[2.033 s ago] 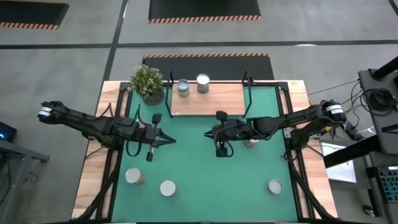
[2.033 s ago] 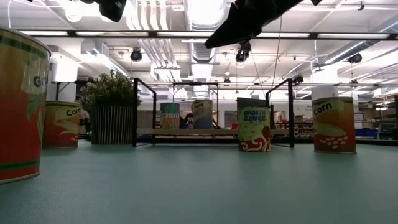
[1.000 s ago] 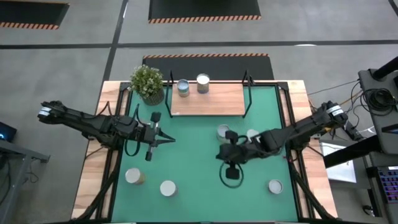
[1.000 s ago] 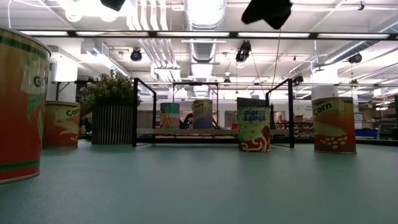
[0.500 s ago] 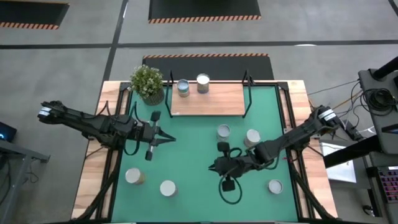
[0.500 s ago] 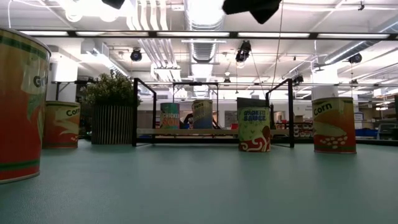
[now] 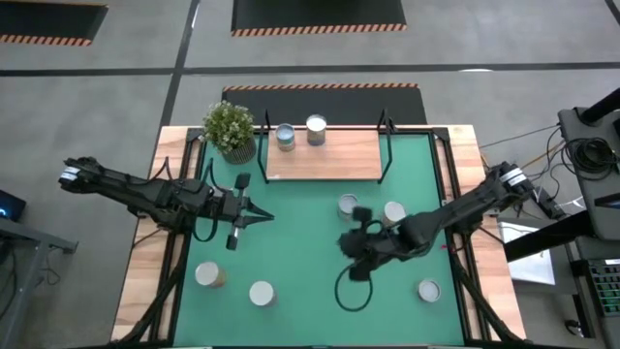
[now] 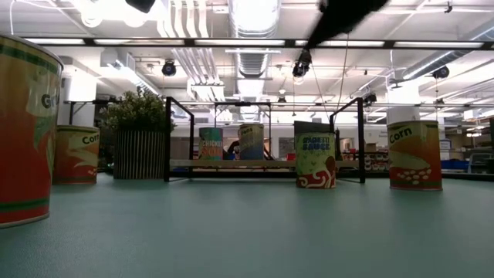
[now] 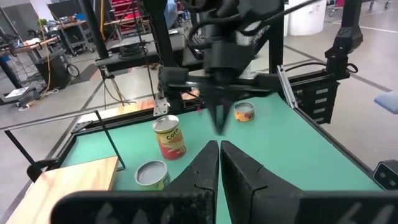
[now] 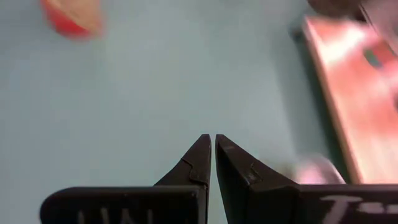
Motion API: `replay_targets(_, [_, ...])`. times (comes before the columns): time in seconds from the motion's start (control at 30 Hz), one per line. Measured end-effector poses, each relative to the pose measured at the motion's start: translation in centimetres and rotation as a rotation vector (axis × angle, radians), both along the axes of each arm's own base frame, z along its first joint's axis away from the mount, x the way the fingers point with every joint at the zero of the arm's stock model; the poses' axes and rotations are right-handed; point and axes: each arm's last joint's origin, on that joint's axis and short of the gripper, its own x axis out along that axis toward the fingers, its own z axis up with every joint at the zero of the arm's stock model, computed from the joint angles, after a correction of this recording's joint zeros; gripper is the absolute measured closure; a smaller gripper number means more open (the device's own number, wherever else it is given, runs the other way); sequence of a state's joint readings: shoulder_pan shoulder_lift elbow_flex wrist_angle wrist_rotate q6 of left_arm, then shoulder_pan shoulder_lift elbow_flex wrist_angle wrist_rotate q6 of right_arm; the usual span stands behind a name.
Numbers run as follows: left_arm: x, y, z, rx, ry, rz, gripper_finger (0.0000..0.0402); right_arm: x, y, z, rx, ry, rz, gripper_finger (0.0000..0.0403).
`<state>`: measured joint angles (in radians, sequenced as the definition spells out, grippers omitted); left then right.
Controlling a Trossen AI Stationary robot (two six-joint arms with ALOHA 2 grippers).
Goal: Pick and place cans onto a shelf
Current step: Put the right canned corn on the shelf
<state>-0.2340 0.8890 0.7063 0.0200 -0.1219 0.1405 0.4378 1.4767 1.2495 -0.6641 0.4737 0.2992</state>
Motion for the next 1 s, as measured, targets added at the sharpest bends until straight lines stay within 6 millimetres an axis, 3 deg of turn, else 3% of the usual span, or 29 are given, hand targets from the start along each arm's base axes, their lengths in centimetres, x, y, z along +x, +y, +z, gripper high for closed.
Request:
replay_targets(0.17, [0.0,0.0,0.0,0.006,-0.001,-0.001,0.0402,-3.8,-1.9,0.4,-0.017,0.094,-0.135,0.0390])
replay_targets(0.43, [0.0,0.0,0.0,0.007,-0.003,-0.001,0.0402,-9.5,-4.6,-0.1,0.064,0.039,-0.235,0.0390])
replay_targets(0.67, [0.0,0.0,0.0,0.007,-0.003,-0.001,0.0402,-12.5,-6.1,-1.1,0.148,-0.046,-0.330,0.0382])
replay_targets(0.8, [0.0,0.0,0.0,0.007,-0.003,-0.001,0.0402,-13.2,-6.4,-1.5,0.157,-0.053,-0.343,0.0342])
replay_targets(1.0, [0.0,0.0,0.0,0.007,-0.003,-0.001,0.0402,-13.0,-6.4,-2.1,0.141,-0.059,-0.373,0.0242])
